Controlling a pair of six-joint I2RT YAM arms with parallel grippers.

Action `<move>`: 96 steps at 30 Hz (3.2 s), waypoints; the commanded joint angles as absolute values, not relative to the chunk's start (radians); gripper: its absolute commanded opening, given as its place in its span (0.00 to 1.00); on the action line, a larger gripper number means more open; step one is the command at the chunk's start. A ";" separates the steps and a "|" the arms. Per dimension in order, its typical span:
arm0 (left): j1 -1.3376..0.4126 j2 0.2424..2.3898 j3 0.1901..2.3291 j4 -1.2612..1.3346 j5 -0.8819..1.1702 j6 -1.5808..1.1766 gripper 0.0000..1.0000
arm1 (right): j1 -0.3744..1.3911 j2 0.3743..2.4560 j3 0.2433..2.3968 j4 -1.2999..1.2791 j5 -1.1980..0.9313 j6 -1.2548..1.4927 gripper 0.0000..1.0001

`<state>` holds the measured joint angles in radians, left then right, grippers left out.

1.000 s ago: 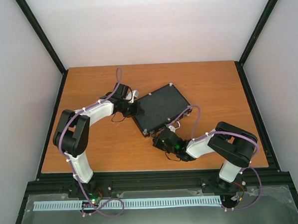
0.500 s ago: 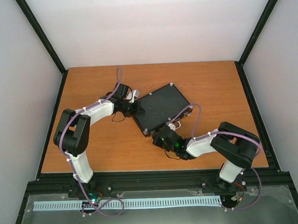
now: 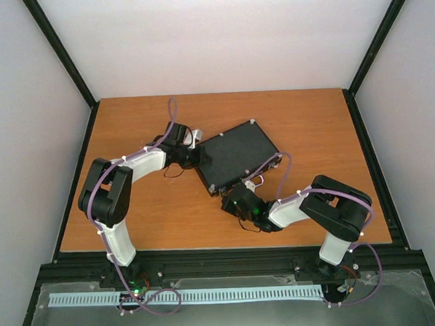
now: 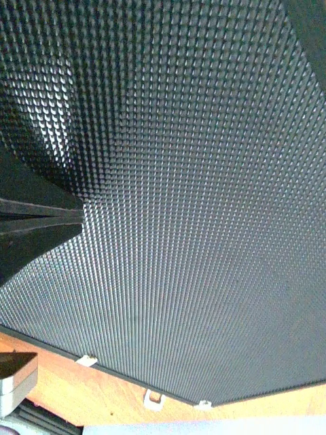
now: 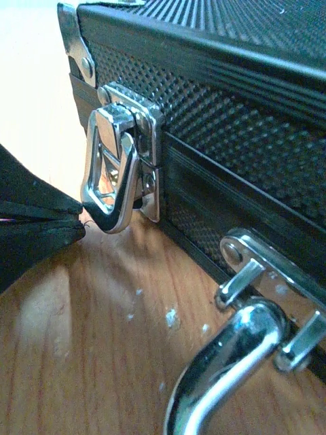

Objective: Pack up texas hold em set

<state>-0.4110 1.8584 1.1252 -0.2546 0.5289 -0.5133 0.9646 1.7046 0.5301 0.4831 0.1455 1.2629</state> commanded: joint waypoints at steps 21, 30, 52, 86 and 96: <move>-0.432 1.862 1.061 -0.584 0.361 -0.588 0.01 | 0.910 1.673 0.575 0.276 0.179 1.179 0.03; -0.406 1.923 1.560 -0.794 0.316 -0.539 0.01 | 0.910 1.525 0.559 0.104 0.169 1.118 0.03; -0.313 2.372 2.022 -0.768 0.326 -0.602 0.01 | 0.905 1.540 0.542 0.202 0.098 1.062 0.03; -0.305 2.434 1.869 -0.745 0.362 -0.534 0.01 | 0.823 1.661 0.426 0.505 -0.032 1.071 0.03; -0.305 2.442 1.863 -0.748 0.362 -0.525 0.01 | 0.823 1.758 0.345 0.812 -0.080 1.048 0.03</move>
<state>-0.2993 2.3871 1.9045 -0.6842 0.3889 -0.5507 0.8188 1.7004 0.3893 0.7177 -0.0692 1.0782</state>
